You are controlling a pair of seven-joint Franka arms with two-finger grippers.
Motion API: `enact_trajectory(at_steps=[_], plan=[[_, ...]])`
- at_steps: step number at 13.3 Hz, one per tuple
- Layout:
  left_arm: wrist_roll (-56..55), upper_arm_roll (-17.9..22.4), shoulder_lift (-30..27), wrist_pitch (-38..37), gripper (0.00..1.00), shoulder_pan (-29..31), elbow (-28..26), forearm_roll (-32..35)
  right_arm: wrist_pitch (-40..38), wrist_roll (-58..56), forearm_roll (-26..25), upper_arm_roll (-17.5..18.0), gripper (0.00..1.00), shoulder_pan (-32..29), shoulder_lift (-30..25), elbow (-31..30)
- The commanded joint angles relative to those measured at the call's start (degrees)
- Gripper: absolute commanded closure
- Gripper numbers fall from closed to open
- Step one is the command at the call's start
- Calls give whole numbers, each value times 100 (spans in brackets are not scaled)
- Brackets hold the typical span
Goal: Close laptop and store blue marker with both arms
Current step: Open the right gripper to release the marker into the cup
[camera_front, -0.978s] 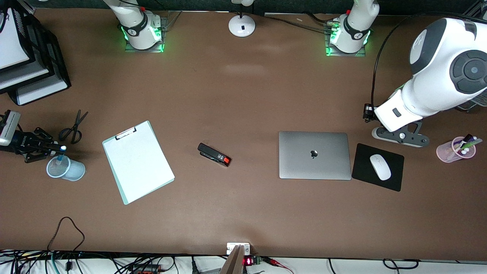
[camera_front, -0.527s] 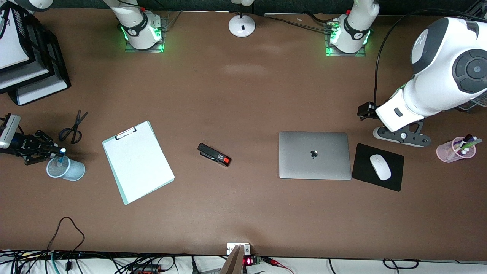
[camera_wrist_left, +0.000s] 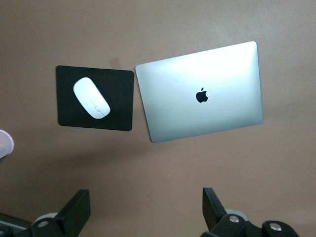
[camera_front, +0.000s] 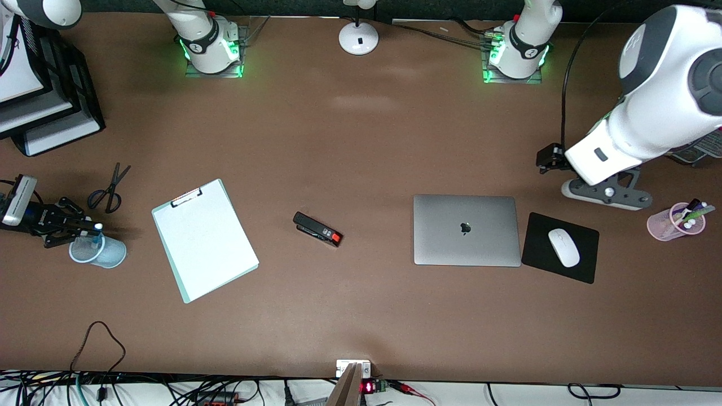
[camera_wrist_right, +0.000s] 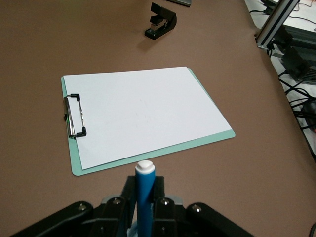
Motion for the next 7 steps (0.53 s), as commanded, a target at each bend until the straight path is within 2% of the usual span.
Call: enact_trajectory(at_steps=[1, 2, 3, 4, 5, 6, 7], plan=[[157, 235, -476, -101, 0, -10, -328, -116, -160, -71, 108, 89, 93, -164, 200, 196], [149, 453, -695, -101, 0, -115, -503, -124, -160, -71, 108, 81, 93, -199, 192, 196], [105, 1117, -827, -75, 0, -733, -679, -142, -160, -62, 108, 81, 93, -208, 192, 196], [70, 1637, -837, -5, 0, -1001, -742, -481, -169, -18, 108, 81, 81, -199, 183, 196], [52, 1764, -925, 257, 0, -1021, -916, -711, -160, 52, 134, 89, 17, -199, 157, 196], [43, 1783, -1169, 712, 0, -1038, -1301, -705, -169, 218, 186, 89, 0, -199, 148, 196], [34, 1792, -1389, 1091, 0, -1030, -1705, -687, -186, 498, 195, 81, 0, -208, 121, 196]])
